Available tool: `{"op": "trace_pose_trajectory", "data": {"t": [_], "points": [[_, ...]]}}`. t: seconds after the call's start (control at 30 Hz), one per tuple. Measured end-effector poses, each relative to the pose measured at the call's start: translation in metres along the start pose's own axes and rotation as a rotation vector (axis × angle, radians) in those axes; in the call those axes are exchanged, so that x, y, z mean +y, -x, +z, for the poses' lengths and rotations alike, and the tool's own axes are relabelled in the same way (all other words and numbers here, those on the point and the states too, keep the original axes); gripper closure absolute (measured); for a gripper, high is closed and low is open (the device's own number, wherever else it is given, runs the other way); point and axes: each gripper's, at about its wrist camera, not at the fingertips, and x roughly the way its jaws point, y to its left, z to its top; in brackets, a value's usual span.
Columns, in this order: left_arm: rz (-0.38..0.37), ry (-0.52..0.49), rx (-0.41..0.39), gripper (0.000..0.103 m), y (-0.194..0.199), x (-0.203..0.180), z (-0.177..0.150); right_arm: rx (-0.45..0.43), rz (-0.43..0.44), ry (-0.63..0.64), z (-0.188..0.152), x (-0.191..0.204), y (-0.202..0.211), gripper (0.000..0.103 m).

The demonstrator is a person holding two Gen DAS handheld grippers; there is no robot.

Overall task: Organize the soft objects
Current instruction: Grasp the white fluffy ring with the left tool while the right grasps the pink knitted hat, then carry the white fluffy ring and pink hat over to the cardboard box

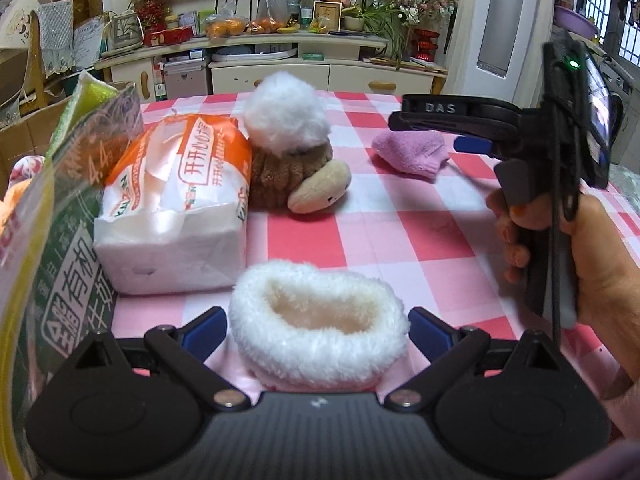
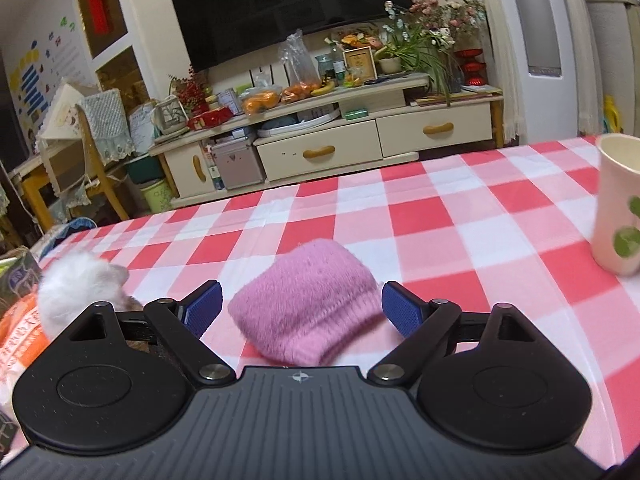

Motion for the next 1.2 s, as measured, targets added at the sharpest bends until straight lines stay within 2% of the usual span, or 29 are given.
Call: {"op": "trace_pose_trajectory", "data": {"t": [0.13,0.33,0.63,1.0,1.2], "points": [[-0.005,0.006,0.016,0.008,-0.005,-0.001,0.002,0.019,-0.010,0.036,0.001,0.003,-0.013,0.000],[-0.017,0.013,0.039,0.019,-0.010,0.001,0.003,0.037,-0.029,0.068,0.004,0.007,-0.020,0.000],[-0.044,-0.003,0.032,0.034,-0.006,-0.003,0.004,0.048,-0.063,0.115,0.002,0.014,-0.022,0.000],[-0.088,0.008,0.026,0.055,-0.008,-0.002,0.008,0.050,-0.052,0.148,-0.003,0.013,-0.016,0.015],[-0.100,0.023,0.022,0.060,-0.013,0.000,0.012,0.045,-0.053,0.153,-0.008,0.010,-0.007,0.018]]}}
